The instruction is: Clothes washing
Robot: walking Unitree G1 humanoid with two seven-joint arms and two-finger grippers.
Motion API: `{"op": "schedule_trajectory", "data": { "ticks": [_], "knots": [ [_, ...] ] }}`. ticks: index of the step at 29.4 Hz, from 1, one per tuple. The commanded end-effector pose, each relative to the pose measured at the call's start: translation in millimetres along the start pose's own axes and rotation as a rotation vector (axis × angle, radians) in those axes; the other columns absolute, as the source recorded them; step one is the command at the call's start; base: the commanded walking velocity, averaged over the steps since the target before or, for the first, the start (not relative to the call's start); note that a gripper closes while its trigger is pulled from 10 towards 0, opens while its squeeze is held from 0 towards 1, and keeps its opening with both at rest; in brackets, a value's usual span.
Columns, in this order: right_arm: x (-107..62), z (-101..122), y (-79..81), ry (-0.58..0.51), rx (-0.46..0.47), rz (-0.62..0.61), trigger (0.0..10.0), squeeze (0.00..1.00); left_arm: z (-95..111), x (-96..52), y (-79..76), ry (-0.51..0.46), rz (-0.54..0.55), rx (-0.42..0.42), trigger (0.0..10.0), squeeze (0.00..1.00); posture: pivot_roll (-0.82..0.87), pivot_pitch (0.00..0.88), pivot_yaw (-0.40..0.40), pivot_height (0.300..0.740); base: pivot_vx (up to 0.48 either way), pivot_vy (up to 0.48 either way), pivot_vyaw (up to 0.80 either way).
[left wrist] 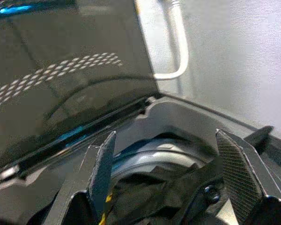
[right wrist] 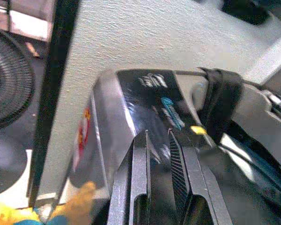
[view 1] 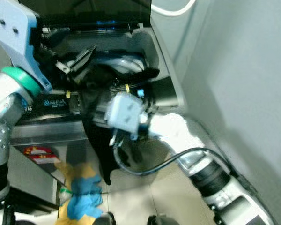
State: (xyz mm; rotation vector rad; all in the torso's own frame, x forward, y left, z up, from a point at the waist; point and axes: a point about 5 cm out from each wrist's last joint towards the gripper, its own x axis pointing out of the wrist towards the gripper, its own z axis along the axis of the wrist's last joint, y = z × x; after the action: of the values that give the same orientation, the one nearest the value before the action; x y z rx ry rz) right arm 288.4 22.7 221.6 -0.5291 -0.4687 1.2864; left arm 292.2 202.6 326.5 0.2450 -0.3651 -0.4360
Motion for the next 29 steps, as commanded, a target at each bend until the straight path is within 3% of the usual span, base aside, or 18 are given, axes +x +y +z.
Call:
{"op": "schedule_trajectory", "data": {
  "ticks": [1,2,3,17,18,21,24,29],
  "knots": [
    [4.1,-3.5,5.2,0.018,-0.027,0.025,10.0,0.00,0.2,1.2,3.0,-0.001,0.025,0.009,10.0,0.00,0.11,0.042,0.028,0.740,0.000,0.000,0.00],
    [11.8,-7.9,6.8,0.040,-0.048,0.004,10.0,0.00,0.3,5.1,3.6,-0.008,0.035,0.005,10.0,0.00,0.10,0.044,0.027,0.740,0.000,0.000,0.00],
    [13.7,-10.7,8.2,0.063,-0.062,-0.003,10.0,1.00,0.8,7.2,3.0,-0.012,0.031,0.005,10.0,0.00,0.11,0.046,0.027,0.740,0.000,0.000,0.00],
    [1.3,-18.8,9.3,0.134,-0.088,-0.006,10.0,1.00,-0.1,5.7,0.0,0.006,0.023,-0.016,10.0,0.00,0.10,0.063,0.030,0.740,0.000,0.000,0.00],
    [-2.9,-21.6,7.5,0.147,-0.101,-0.002,10.0,0.00,-1.6,5.6,-0.5,0.009,0.027,-0.019,10.0,0.00,0.10,0.063,0.031,0.740,0.000,0.000,0.00],
    [-9.0,-25.6,5.7,0.168,-0.104,0.009,10.0,0.00,-3.4,5.7,-0.2,0.013,0.030,-0.021,10.0,0.00,0.10,0.061,0.036,0.740,0.000,0.000,0.00],
    [-25.5,-38.7,1.4,0.233,-0.103,0.028,10.0,0.00,-6.3,7.9,1.3,0.017,0.033,-0.023,10.0,0.00,0.09,0.065,0.046,0.740,0.000,0.000,0.00],
    [-33.4,-51.0,0.7,0.295,-0.115,0.012,10.0,0.00,-7.1,11.2,1.1,0.016,0.031,-0.027,10.0,0.00,0.09,0.064,0.048,0.740,0.000,0.000,0.00]
  ]
}}
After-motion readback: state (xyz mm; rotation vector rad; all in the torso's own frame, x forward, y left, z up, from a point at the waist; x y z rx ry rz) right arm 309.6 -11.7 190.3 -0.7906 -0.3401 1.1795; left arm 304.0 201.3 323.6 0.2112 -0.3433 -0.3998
